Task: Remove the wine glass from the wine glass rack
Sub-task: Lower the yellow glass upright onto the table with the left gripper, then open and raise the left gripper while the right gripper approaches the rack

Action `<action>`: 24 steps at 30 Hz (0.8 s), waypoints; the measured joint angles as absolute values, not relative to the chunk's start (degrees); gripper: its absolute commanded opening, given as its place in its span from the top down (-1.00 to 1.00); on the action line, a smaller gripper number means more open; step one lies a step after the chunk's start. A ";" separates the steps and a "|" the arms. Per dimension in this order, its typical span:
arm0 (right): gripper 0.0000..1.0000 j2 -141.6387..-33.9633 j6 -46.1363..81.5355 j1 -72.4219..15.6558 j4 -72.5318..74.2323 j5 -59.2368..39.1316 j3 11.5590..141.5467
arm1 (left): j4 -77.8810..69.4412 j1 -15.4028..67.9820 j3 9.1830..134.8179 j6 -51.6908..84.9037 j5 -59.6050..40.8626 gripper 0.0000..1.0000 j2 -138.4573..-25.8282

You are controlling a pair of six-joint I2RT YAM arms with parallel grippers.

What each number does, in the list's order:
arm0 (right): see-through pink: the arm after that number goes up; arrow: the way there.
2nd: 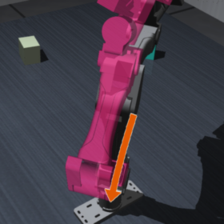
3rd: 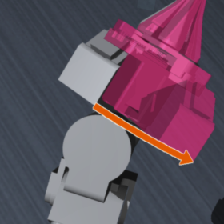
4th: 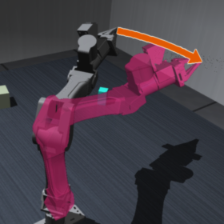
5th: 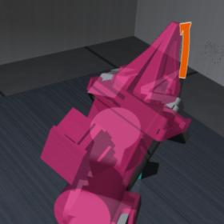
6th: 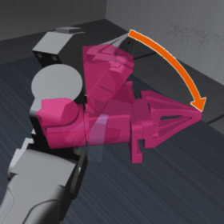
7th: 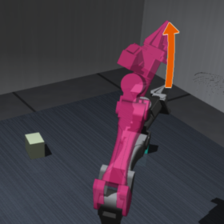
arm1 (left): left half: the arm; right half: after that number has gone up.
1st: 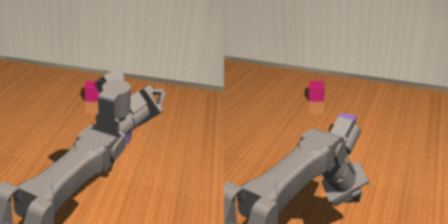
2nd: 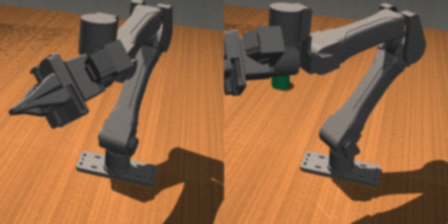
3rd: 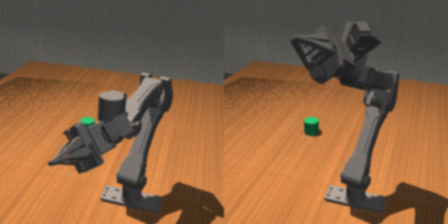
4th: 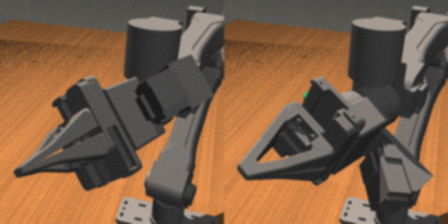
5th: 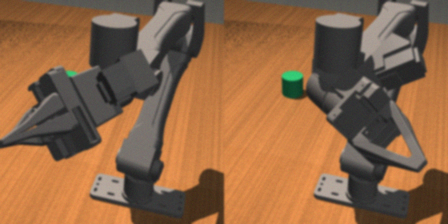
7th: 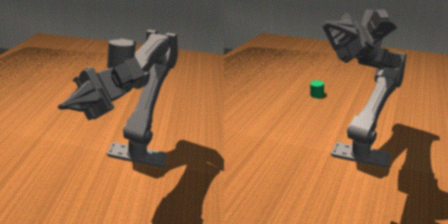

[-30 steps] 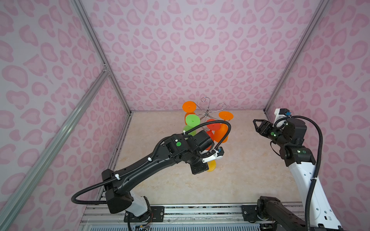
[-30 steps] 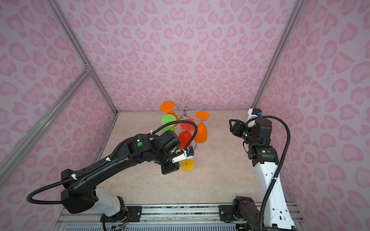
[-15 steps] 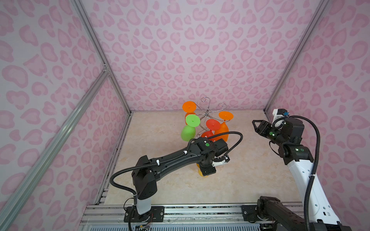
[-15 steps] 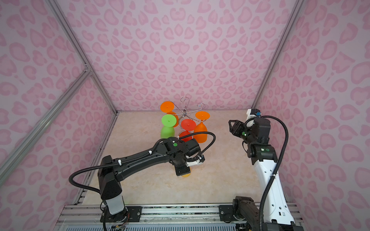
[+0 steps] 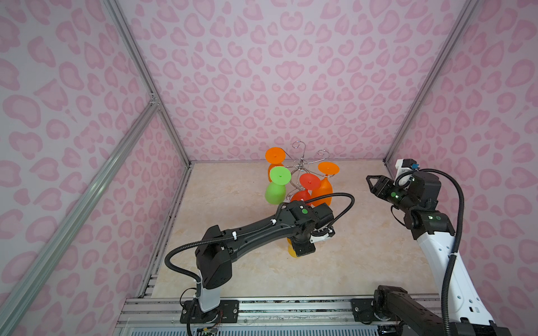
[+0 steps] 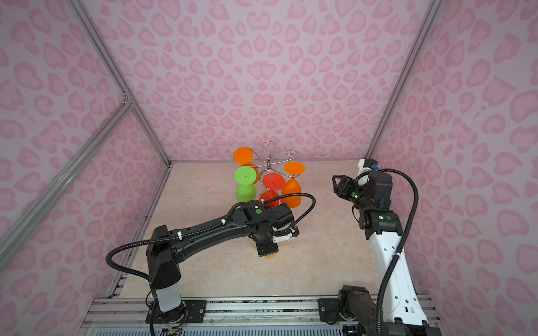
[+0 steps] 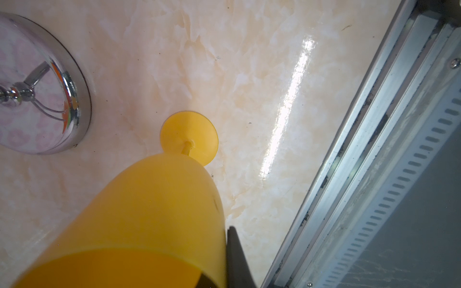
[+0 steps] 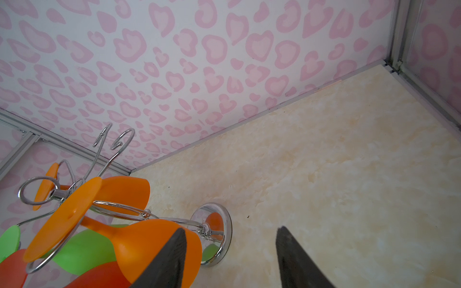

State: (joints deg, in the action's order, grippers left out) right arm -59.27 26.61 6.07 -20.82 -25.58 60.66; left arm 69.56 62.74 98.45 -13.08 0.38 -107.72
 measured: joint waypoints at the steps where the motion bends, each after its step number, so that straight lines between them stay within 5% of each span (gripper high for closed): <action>1: -0.16 -59.27 26.61 6.07 -20.84 -25.58 60.53 | 69.73 62.74 98.48 -13.02 0.47 0.62 -107.90; 15: -0.15 -58.70 27.40 6.11 -20.43 -26.72 59.42 | 72.53 62.74 102.72 -11.97 1.28 0.02 -105.30; 24: -0.15 -57.21 28.73 6.11 -19.49 -28.18 59.02 | 76.14 63.18 106.28 -9.32 5.63 0.01 -100.31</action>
